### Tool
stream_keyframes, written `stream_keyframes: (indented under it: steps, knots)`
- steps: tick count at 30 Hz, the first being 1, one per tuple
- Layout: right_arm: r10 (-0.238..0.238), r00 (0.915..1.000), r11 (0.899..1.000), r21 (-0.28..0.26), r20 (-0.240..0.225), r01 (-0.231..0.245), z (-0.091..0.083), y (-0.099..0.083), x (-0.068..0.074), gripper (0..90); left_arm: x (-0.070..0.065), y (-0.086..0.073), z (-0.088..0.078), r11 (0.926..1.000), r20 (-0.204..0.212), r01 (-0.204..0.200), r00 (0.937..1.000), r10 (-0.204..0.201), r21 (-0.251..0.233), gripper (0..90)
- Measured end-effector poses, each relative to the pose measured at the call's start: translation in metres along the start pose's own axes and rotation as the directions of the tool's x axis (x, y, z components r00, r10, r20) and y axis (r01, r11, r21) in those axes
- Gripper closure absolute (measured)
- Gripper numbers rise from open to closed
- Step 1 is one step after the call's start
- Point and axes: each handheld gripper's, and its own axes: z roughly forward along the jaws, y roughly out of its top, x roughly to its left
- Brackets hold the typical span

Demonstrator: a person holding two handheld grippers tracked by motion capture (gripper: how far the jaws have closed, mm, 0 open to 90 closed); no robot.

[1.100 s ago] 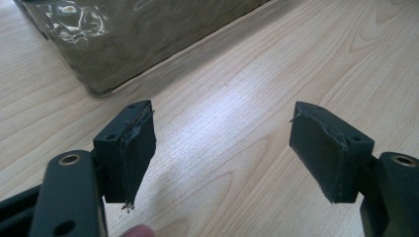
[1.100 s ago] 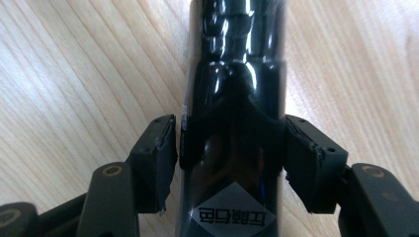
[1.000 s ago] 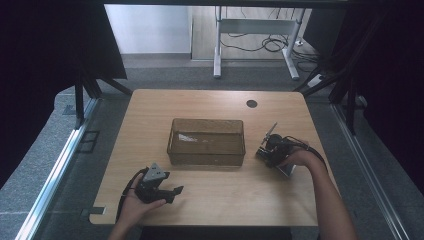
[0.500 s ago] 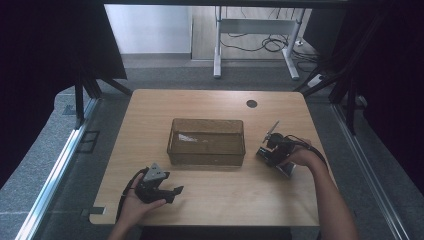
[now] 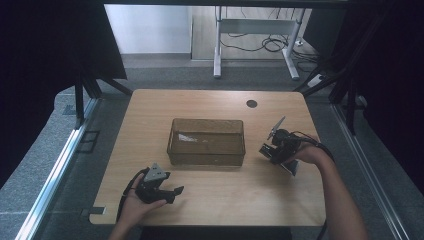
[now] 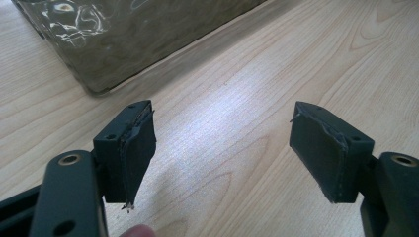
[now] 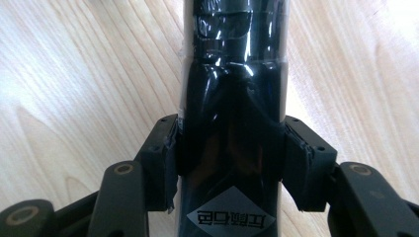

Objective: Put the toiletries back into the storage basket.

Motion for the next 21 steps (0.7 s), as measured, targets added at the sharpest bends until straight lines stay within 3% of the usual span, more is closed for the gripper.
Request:
stream_keyframes:
  steps: [21]
  knots:
    - [-0.069,0.9975,0.996,-0.048,0.016,0.070,-0.045,0.022,0.010,46.0,-0.001,0.001,0.000,1.0000,0.003,-0.001,1.0000,0.001,-0.001,26.2]
